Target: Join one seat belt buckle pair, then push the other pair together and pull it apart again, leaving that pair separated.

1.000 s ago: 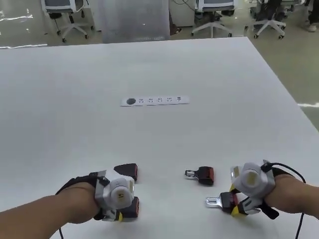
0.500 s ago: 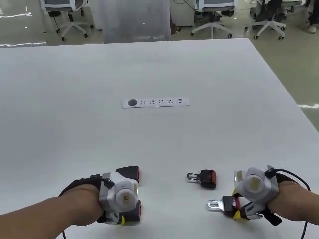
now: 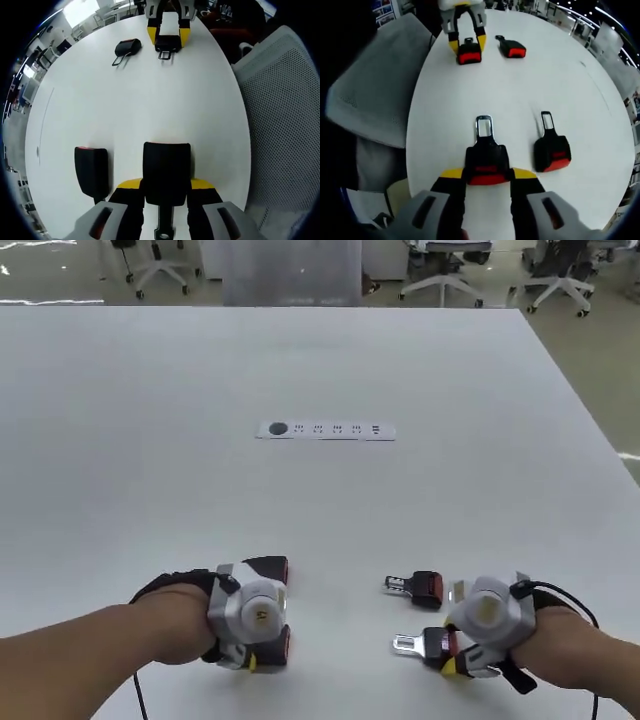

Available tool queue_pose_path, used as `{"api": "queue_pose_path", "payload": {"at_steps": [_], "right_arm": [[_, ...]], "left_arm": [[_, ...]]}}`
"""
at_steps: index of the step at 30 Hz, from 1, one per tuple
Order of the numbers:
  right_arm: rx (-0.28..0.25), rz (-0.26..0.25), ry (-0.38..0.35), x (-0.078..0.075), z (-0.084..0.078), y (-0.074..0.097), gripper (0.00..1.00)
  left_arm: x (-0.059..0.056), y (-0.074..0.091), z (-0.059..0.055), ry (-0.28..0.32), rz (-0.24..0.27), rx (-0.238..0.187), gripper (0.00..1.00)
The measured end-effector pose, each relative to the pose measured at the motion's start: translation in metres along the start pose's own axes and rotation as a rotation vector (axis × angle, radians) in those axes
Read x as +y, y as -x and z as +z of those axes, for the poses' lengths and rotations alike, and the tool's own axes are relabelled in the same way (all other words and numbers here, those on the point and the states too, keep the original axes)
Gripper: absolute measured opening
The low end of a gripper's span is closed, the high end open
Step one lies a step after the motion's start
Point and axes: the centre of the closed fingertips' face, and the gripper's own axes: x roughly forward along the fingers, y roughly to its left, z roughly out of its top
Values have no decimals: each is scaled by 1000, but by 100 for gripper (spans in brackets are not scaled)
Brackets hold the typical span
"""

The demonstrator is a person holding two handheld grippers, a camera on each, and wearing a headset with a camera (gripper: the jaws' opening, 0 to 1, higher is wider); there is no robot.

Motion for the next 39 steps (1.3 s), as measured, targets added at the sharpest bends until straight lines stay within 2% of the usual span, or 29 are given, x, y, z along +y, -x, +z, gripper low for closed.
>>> {"api": "queue_pose_path", "payload": {"at_steps": [13,19,23,29,32,39], "right_arm": [[-89,5,22,12,73,-29,35],[-101,7,32,13,95,-39,35],[-105,17,55,20,110,-45,35],[-104,21,60,22,121,-50,35],[-90,15,60,22,119,-49,35],[-95,9,51,22,119,-48,35]], "left_arm": [[-1,1,1,6,3,-17,33],[-1,1,1,6,2,-18,33],[-1,1,1,13,4,-18,33],[-1,1,1,14,0,-10,33],[-1,1,1,17,-1,-12,33],[0,0,1,19,2,-9,33]]}}
